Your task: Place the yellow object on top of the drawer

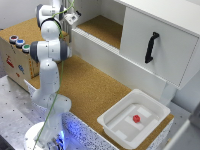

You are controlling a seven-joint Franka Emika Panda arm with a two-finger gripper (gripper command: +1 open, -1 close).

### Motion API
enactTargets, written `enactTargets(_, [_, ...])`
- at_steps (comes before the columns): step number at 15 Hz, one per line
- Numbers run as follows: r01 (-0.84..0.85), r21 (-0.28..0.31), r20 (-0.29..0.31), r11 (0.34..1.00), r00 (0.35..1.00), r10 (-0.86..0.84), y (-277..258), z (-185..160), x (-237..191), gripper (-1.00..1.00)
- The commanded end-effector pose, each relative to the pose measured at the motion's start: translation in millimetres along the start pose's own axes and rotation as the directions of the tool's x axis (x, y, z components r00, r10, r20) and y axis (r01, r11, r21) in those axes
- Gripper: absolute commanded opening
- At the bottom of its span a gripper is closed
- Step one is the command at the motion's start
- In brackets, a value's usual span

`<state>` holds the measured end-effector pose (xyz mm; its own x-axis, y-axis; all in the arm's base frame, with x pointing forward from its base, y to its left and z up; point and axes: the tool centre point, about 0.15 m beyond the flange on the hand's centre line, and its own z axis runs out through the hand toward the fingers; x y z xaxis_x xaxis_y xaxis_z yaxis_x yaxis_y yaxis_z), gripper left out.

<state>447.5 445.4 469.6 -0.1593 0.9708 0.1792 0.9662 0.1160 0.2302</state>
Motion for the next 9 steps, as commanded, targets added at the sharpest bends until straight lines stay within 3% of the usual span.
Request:
enactTargets(1, [0.025,-0.017,0.123,1.000,0.992,-0.023,-29.4,-32.9,7.8,1.00])
enactTargets(5, [-0.009,0.062,0.159,0.998,0.987,-0.001,-55.3,-43.5,8.9,1.00])
enactTargets(9, [-0.052,0.116,0.125,0.992,0.991,0.037,-74.4,-36.8,16.0,1.00])
